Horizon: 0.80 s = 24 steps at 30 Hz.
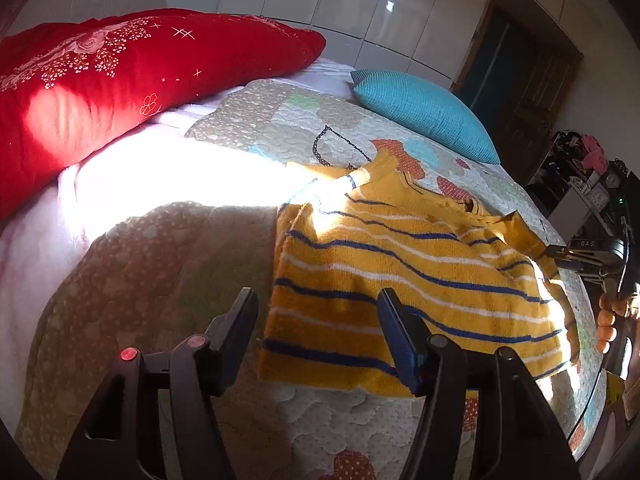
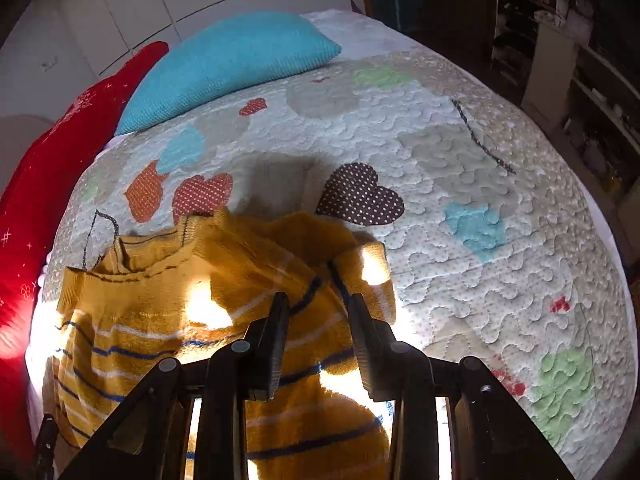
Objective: Fold small clothes
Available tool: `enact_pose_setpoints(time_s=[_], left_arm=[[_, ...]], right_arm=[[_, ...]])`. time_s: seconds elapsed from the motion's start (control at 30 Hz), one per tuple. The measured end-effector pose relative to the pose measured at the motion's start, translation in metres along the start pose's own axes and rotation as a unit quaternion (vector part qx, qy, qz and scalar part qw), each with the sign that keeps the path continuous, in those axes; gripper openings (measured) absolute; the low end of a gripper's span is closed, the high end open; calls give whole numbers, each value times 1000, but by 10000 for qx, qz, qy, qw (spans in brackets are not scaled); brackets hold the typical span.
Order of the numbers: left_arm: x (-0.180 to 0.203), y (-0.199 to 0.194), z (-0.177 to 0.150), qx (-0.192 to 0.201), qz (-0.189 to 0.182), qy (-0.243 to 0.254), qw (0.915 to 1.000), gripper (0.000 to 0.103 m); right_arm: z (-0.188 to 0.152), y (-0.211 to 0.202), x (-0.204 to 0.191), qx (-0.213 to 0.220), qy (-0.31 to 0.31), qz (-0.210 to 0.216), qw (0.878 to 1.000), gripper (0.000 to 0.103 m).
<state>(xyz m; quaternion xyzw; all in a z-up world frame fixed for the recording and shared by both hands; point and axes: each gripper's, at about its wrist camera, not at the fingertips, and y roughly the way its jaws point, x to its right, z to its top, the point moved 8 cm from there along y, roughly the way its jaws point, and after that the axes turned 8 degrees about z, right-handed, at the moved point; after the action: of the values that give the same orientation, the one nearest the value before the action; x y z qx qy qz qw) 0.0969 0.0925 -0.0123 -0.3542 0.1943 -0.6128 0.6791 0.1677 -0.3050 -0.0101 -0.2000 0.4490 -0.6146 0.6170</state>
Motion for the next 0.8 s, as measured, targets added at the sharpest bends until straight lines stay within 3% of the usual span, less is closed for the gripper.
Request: enact_pose_setpoints(time_s=[0.1, 0.2, 0.33, 0.43, 0.6, 0.67, 0.8], left_arm=[[0, 8, -1, -103, 56, 16, 9999, 61], [0, 18, -7, -257, 167, 7, 9995, 61], [-2, 27, -14, -429, 181, 11, 9989, 61], [-4, 24, -13, -415, 130, -18, 9991, 61], [-6, 14, -9, -289, 148, -20, 9995, 62], [-8, 13, -8, -276, 125, -72, 9995, 63], [-5, 7, -7, -157, 98, -107, 9998, 63]], right_arm=[[-14, -21, -55, 29, -621, 535, 9966, 35], [-32, -9, -113, -301, -1095, 1019, 9883, 35], [-61, 35, -154, -720, -1533, 911, 9813, 35], [-74, 77, -150, -1004, -1515, 617, 9814, 38], [-56, 36, -129, -601, -1151, 866, 9877, 42], [-55, 18, -105, -470, -1053, 749, 9905, 47], [-69, 1, -11, -350, -225, 323, 9986, 47]])
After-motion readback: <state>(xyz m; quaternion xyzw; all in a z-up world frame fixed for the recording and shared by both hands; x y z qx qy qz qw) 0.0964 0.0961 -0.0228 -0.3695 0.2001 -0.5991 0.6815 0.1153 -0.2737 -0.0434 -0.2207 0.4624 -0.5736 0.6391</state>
